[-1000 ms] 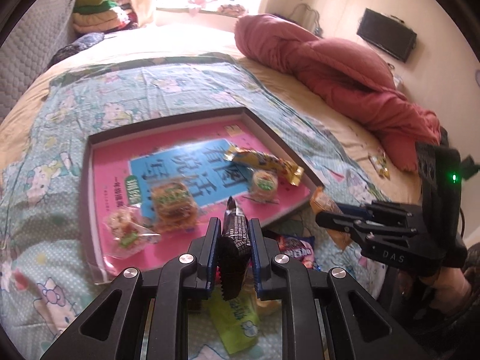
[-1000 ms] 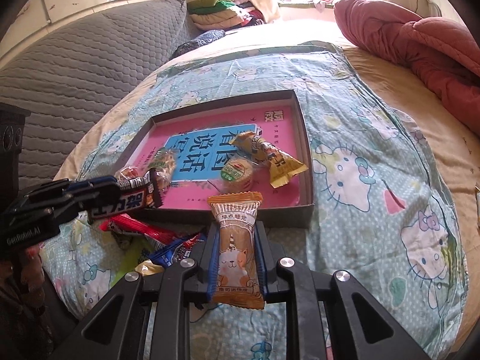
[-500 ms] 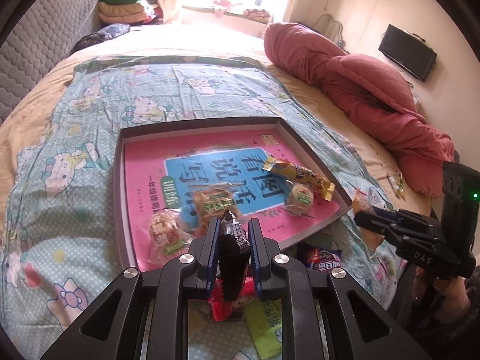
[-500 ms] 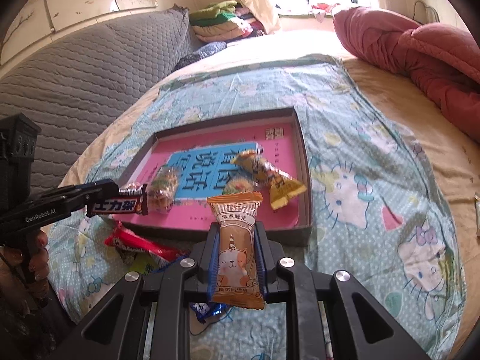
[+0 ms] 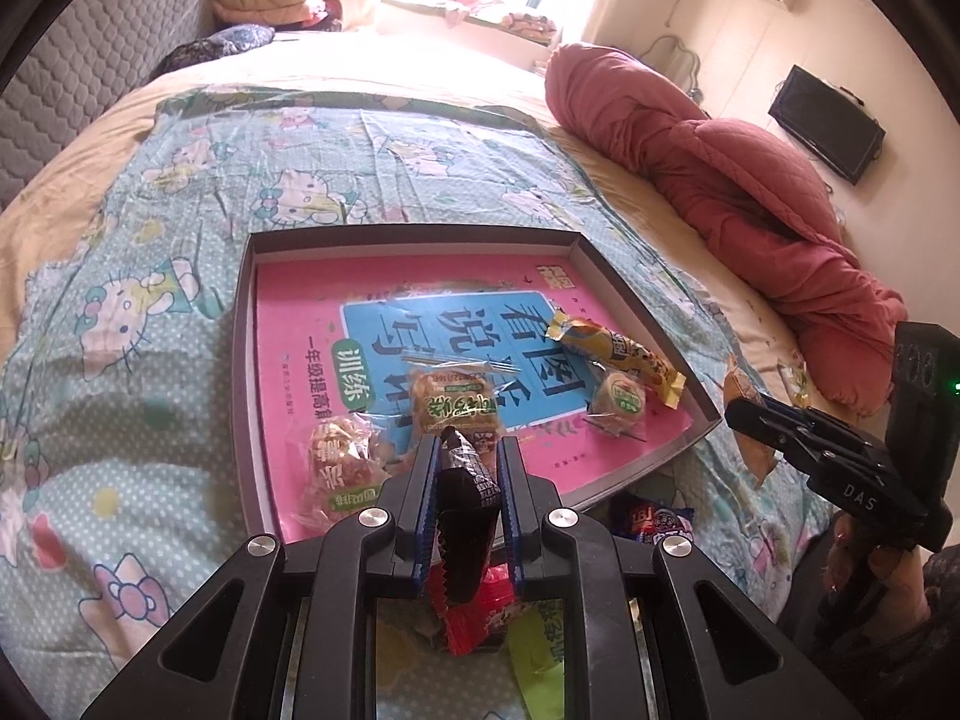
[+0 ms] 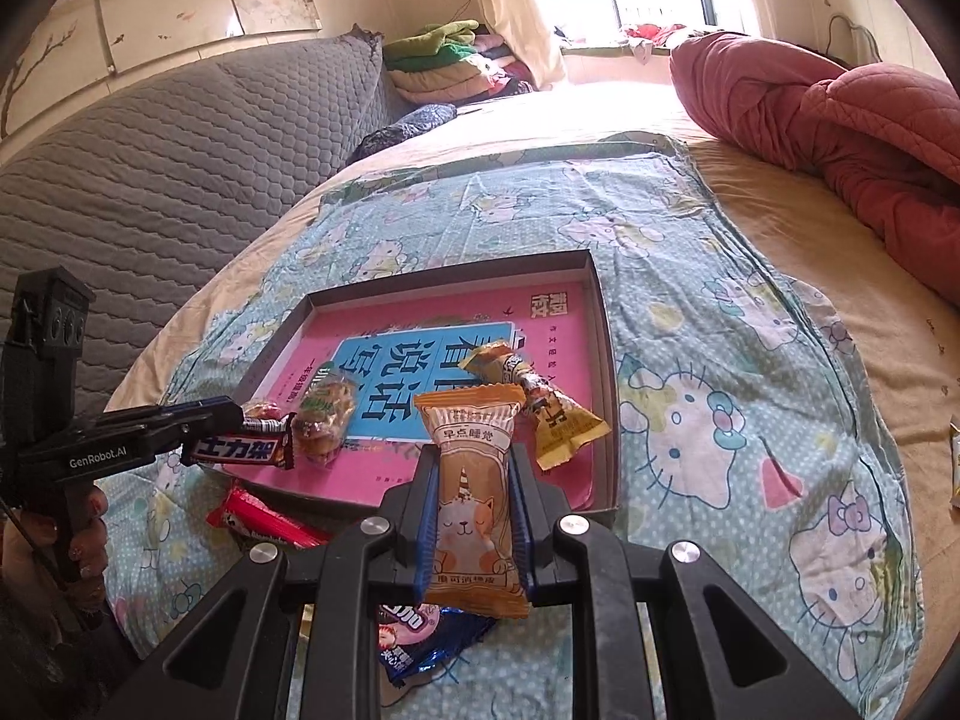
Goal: Organize snacks
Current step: 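Carry the chocolate bar over the tray with the left tool while the right tool carries the pastry bag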
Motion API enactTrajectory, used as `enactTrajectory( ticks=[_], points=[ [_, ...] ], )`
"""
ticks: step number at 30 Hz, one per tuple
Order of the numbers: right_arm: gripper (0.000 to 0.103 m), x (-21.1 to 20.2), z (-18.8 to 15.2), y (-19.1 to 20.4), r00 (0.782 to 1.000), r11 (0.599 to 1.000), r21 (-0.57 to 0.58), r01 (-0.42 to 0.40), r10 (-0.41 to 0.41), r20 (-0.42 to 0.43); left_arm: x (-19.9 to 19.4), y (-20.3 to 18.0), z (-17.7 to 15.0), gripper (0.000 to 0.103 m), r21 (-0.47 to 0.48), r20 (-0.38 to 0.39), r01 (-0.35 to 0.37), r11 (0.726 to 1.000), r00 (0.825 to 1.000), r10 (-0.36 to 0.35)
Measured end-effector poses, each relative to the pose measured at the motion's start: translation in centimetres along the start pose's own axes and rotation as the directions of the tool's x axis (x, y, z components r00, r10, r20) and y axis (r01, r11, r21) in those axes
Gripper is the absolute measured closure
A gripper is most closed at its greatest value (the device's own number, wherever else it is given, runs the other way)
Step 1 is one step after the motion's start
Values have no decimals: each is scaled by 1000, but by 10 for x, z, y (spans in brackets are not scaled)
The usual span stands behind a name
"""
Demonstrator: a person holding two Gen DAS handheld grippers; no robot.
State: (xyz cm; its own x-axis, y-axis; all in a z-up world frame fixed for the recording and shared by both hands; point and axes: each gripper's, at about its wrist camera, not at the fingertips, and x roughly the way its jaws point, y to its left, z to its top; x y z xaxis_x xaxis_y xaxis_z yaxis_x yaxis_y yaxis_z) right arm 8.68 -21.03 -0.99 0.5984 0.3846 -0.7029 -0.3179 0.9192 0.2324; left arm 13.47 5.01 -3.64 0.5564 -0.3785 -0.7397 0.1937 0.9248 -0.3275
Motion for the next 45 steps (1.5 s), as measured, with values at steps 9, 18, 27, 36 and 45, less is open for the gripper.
enactTrajectory(
  ticks=[9, 18, 27, 36, 45],
  points=[
    [81, 3, 5, 0, 1000, 1000, -1, -9, 9, 9, 7, 9, 2, 84, -23, -7, -6, 1000, 1000, 5],
    [82, 7, 12, -2, 1000, 1000, -4, -3, 3, 23, 11, 17, 3, 84, -38, -8, -29, 999, 1000, 29],
    [81, 16, 18, 0, 1000, 999, -31, 8, -7, 26, 15, 19, 3, 84, -29, -6, -58, 998, 998, 58],
    [81, 27, 21, 2, 1000, 999, -37, 1, -1, 9, 17, 27, 3, 83, -54, -3, -71, 996, 998, 70],
    [81, 40, 20, 5, 1000, 998, -58, 8, -9, -13, 18, 30, 4, 81, -58, 2, -90, 994, 996, 91]
  ],
)
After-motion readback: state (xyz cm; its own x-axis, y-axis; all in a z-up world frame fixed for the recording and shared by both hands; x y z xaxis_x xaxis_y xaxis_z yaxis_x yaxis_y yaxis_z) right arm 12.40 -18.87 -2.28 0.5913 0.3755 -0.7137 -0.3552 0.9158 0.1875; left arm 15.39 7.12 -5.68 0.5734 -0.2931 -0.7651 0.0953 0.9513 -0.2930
